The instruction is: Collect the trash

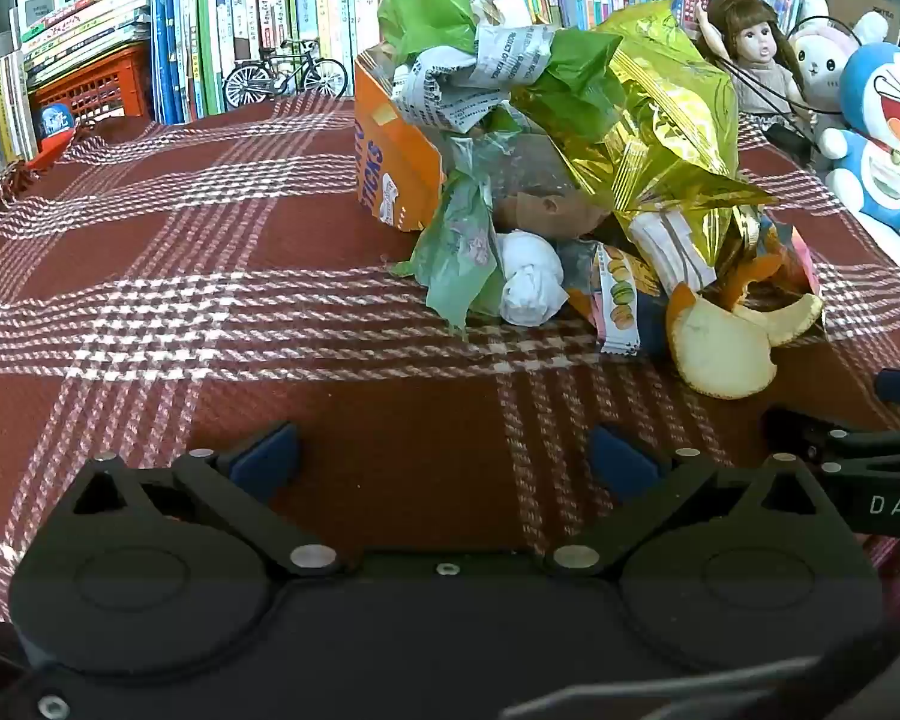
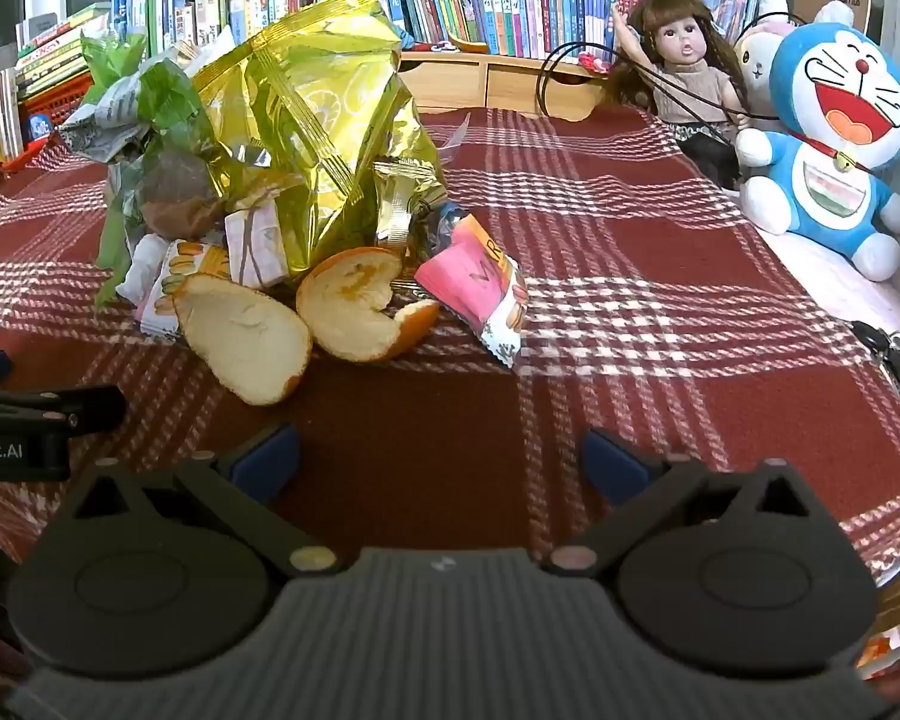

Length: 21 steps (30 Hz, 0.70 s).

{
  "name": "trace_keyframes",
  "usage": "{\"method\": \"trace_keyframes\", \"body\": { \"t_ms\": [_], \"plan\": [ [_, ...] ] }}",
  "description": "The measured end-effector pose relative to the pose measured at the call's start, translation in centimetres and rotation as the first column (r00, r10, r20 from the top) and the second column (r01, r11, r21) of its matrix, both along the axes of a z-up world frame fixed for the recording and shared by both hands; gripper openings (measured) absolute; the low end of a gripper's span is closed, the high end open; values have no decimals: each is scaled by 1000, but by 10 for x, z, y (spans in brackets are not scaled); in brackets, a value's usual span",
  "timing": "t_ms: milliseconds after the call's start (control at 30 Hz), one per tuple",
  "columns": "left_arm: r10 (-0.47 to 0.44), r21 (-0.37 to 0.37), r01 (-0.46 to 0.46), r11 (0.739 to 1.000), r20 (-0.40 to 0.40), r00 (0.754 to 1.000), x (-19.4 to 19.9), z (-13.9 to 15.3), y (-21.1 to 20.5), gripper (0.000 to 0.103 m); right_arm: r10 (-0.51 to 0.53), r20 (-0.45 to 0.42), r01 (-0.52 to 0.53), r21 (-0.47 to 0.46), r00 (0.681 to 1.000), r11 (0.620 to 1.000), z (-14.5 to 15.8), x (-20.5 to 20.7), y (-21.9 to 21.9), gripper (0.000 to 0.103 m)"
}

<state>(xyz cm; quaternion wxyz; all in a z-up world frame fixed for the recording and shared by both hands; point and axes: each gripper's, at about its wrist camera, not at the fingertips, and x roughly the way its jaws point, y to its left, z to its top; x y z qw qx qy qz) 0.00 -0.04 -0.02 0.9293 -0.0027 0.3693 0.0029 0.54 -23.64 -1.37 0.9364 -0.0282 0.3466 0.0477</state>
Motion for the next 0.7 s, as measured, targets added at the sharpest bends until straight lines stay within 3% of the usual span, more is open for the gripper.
{"method": "trace_keyframes", "body": {
  "t_ms": [700],
  "plan": [
    [0,-4,0,1000,-3,1000,0,0,0,103,0,5,0,0,1000,1000,0,-1,0,103]
  ]
}}
